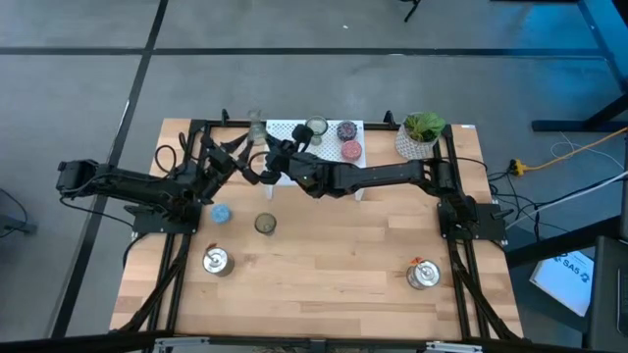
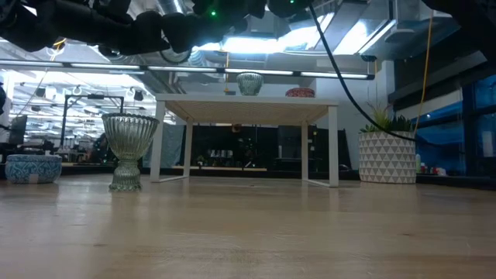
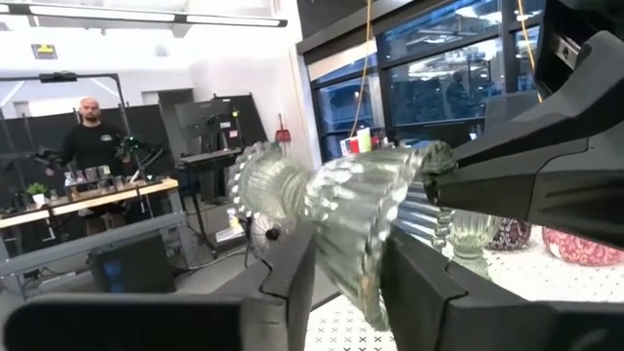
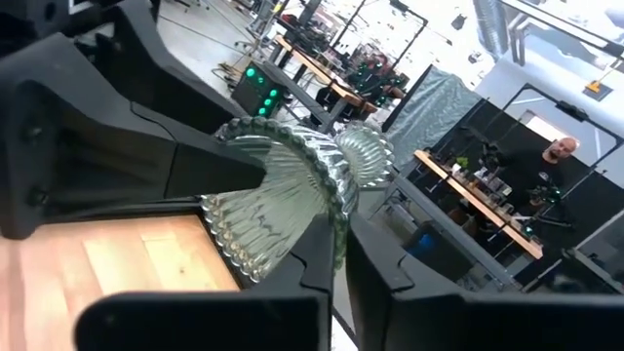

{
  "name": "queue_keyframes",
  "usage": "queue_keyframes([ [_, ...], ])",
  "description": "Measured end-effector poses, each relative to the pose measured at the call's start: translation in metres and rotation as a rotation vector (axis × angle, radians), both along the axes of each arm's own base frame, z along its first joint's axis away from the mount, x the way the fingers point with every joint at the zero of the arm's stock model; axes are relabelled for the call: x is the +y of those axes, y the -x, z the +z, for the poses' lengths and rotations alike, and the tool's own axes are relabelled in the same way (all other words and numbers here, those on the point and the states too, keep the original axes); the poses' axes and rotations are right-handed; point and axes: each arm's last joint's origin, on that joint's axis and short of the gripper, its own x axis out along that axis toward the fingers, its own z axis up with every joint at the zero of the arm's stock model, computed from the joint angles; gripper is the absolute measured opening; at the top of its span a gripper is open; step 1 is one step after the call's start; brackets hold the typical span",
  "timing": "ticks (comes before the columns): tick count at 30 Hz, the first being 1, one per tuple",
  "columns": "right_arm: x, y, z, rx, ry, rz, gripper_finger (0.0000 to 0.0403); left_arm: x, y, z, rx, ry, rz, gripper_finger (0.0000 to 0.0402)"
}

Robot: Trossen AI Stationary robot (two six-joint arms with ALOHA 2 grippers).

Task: Pick & Place candle stick holders
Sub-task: Put the right green glass candle holder on the shelf aligned with the other glass candle holder

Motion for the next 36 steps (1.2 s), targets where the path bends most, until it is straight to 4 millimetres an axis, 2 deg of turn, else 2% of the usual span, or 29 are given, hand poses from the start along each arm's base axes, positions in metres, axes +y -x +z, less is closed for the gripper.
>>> queue_keyframes([
  [11, 0.002, -0.001, -0.001, 0.007, -0.002, 0.021, 0.0008, -0.008, 0.001, 0.001, 0.028, -0.018, -0.008, 0.0196],
  [22, 0.003, 0.009, 0.003, 0.095, -0.059, 0.052, 0.0008, -0.024, 0.012, 0.009, 0.067, -0.025, 0.048, 0.0228],
  [28, 0.004, 0.028, 0.020, 0.144, -0.175, 0.101, 0.0007, -0.032, 0.018, 0.013, 0.050, -0.022, 0.017, 0.0235],
  [36, 0.005, 0.054, 0.059, 0.204, -0.377, 0.216, 0.0007, -0.035, 0.018, 0.012, 0.088, -0.039, -0.002, 0.0234],
])
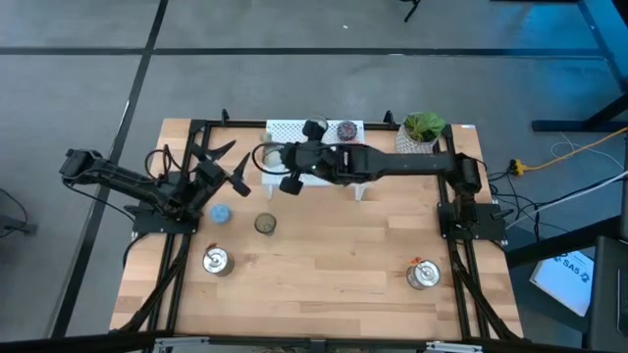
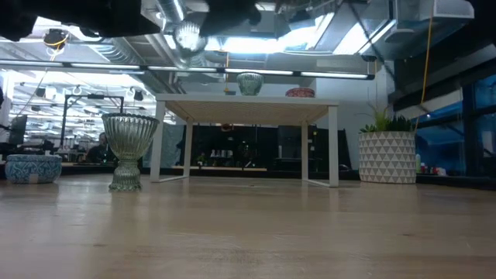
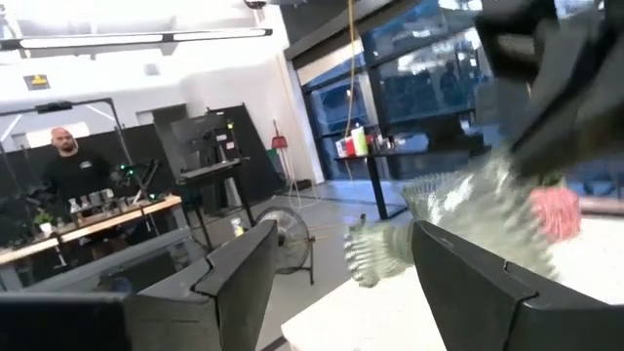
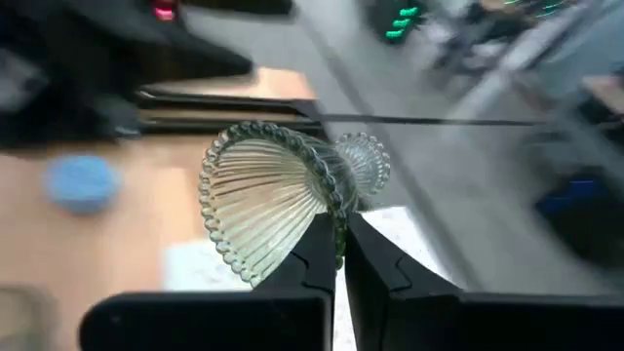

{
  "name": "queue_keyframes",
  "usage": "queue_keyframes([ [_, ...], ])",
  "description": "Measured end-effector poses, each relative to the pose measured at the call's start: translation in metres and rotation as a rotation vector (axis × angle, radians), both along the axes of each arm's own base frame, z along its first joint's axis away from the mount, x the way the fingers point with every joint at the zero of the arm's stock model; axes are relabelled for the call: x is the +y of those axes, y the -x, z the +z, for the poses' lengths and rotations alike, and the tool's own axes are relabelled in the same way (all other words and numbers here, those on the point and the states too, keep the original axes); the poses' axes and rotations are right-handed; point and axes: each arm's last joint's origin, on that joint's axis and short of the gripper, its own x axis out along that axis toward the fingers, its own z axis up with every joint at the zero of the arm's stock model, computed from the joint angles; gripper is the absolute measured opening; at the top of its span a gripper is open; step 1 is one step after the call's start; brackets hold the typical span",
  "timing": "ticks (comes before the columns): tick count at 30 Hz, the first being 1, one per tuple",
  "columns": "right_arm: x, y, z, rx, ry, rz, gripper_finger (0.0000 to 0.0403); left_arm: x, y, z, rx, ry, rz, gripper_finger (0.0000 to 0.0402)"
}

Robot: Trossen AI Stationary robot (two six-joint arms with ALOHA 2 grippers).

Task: Pick & Place candle stick holders
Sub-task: Put the right green glass candle holder on the shelf aligned with the other glass candle holder

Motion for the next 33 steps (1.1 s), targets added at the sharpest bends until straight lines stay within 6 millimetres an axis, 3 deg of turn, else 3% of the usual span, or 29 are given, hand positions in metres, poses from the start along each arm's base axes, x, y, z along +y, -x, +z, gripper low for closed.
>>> queue_keyframes([
  [7, -0.007, 0.021, 0.036, 0.076, -0.243, 0.085, 0.0007, 0.001, -0.001, -0.003, 0.037, 0.005, 0.037, 0.0233],
  [17, -0.041, 0.058, 0.071, 0.163, -0.559, 0.032, 0.0006, 0.001, -0.001, -0.005, 0.049, 0.009, 0.048, 0.0234],
  [22, -0.065, 0.074, 0.078, 0.180, -0.745, -0.014, 0.0006, 0.001, -0.001, -0.005, 0.057, 0.001, 0.046, 0.0233],
  [27, -0.088, 0.086, 0.073, 0.222, -0.916, -0.061, 0.0006, 0.001, -0.002, -0.005, 0.057, -0.005, 0.032, 0.0234],
  [33, -0.107, 0.094, 0.067, 0.253, -0.987, -0.117, 0.0006, 0.000, -0.003, -0.004, 0.054, -0.019, -0.006, 0.0233],
])
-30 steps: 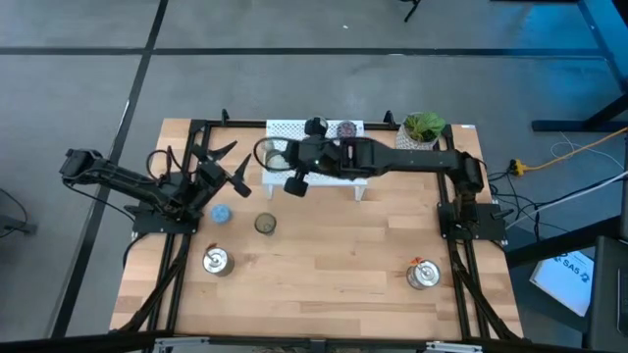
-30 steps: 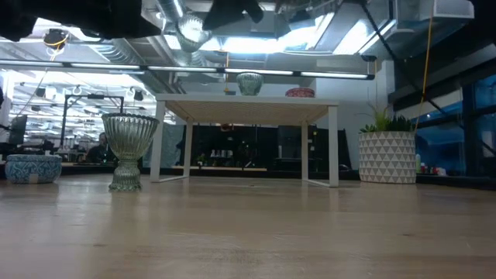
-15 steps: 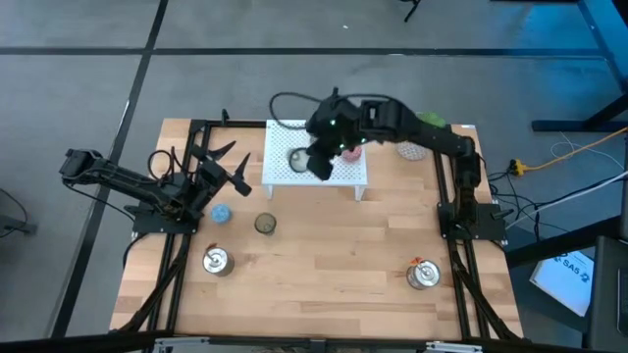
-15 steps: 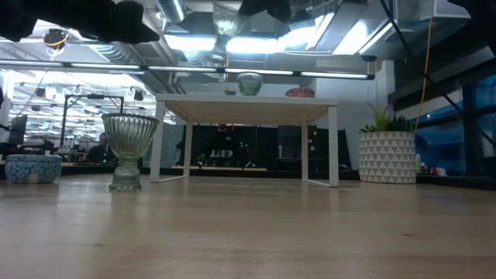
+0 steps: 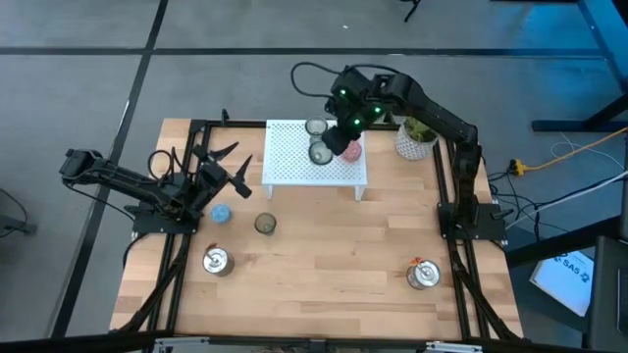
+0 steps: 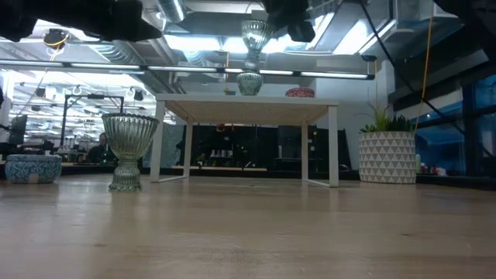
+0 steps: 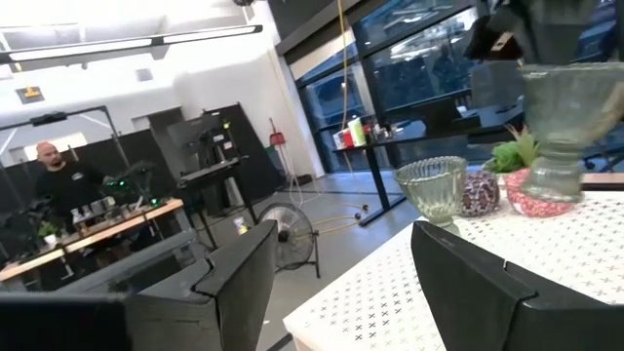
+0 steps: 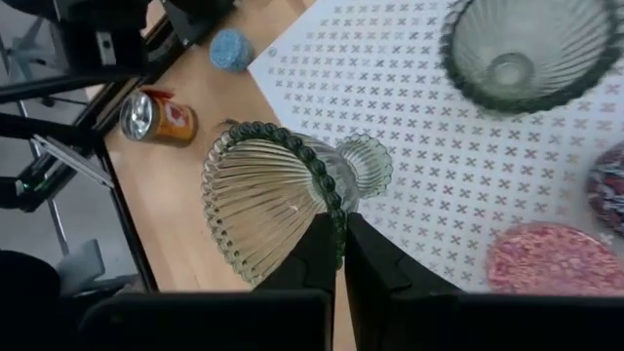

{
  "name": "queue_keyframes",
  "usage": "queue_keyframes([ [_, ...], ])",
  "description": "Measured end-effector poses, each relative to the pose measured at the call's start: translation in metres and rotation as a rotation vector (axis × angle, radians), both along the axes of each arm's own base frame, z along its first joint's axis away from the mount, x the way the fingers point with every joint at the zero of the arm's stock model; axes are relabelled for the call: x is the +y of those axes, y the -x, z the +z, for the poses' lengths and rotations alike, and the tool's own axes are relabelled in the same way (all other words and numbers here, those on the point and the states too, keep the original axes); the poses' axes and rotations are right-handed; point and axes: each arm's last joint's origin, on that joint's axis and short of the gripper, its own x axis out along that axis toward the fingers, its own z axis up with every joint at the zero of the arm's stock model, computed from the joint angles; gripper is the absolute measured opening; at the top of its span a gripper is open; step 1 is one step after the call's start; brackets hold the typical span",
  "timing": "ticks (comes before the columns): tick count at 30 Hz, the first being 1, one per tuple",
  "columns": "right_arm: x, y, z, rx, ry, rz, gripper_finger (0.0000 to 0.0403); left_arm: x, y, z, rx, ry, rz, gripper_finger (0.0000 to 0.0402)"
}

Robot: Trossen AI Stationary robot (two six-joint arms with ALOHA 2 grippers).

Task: Pick & Place candle stick holders
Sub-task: Put the right green glass candle holder on the shelf aligned with the other glass candle holder

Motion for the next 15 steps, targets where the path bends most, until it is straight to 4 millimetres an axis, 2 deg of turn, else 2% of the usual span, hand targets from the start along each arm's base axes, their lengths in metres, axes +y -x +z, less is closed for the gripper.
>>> queue_keyframes([
  [15, -0.0113, -0.0024, -0.0075, 0.015, 0.006, 0.006, 0.0006, -0.0008, -0.0009, 0.0004, -0.009, -0.009, -0.042, 0.0235],
])
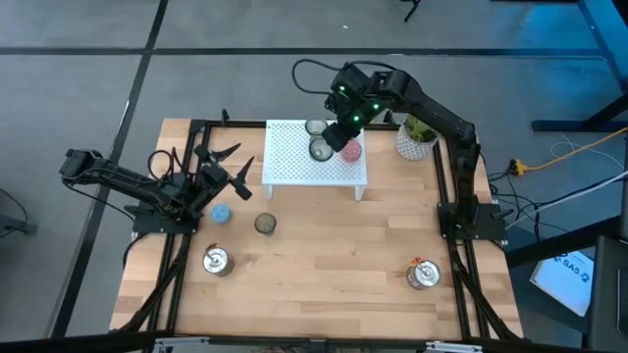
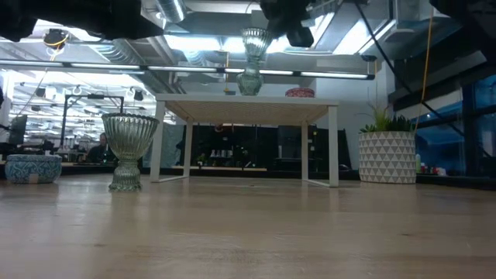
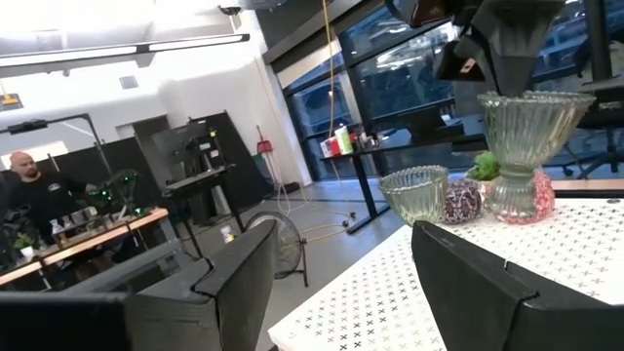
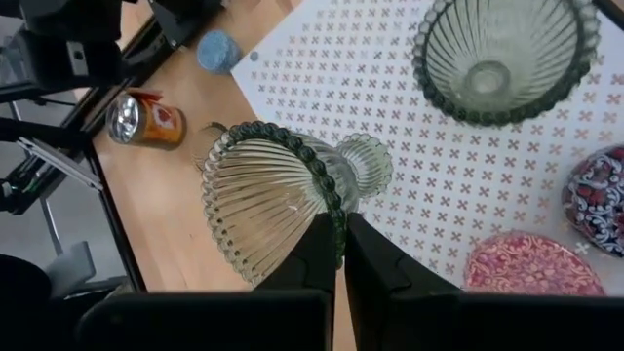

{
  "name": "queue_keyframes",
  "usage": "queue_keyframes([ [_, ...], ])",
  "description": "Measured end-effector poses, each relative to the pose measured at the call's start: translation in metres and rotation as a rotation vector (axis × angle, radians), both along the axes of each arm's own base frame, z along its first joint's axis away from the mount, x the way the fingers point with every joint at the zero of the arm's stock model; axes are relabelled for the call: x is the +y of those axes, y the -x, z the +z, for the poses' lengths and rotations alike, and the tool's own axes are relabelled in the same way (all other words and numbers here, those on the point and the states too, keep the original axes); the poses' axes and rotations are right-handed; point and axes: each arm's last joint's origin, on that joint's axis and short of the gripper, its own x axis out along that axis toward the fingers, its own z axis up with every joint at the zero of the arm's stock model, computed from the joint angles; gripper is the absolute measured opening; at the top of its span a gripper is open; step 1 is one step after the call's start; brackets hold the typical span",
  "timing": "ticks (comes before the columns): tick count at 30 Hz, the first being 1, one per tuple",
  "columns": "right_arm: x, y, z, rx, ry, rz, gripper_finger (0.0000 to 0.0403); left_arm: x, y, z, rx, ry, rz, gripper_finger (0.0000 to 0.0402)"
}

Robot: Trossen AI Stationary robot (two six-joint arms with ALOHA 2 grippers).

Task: Pick & Place candle stick holders
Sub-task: Put the right green glass candle holder on the shelf aligned with the other glass candle holder

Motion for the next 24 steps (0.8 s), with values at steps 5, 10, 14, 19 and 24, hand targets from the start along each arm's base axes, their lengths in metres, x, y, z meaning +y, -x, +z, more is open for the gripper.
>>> queue_keyframes([
  [5, -0.003, -0.007, -0.011, 0.024, -0.006, 0.007, 0.0006, 0.000, 0.000, 0.000, 0.000, 0.000, 0.000, 0.0233],
  [10, -0.005, -0.014, -0.023, 0.055, -0.011, 0.019, 0.0006, 0.000, 0.000, 0.000, 0.000, 0.000, 0.000, 0.0235],
  [14, -0.007, -0.019, -0.029, 0.068, -0.010, 0.030, 0.0006, 0.000, 0.000, 0.000, -0.003, 0.002, -0.001, 0.0234],
  [19, -0.009, -0.022, -0.036, 0.089, -0.016, 0.035, 0.0006, 0.000, 0.000, 0.000, -0.003, 0.002, -0.001, 0.0233],
  [24, -0.010, -0.023, -0.038, 0.094, -0.018, 0.033, 0.0006, 0.000, 0.000, 0.000, -0.003, 0.002, -0.001, 0.0235],
])
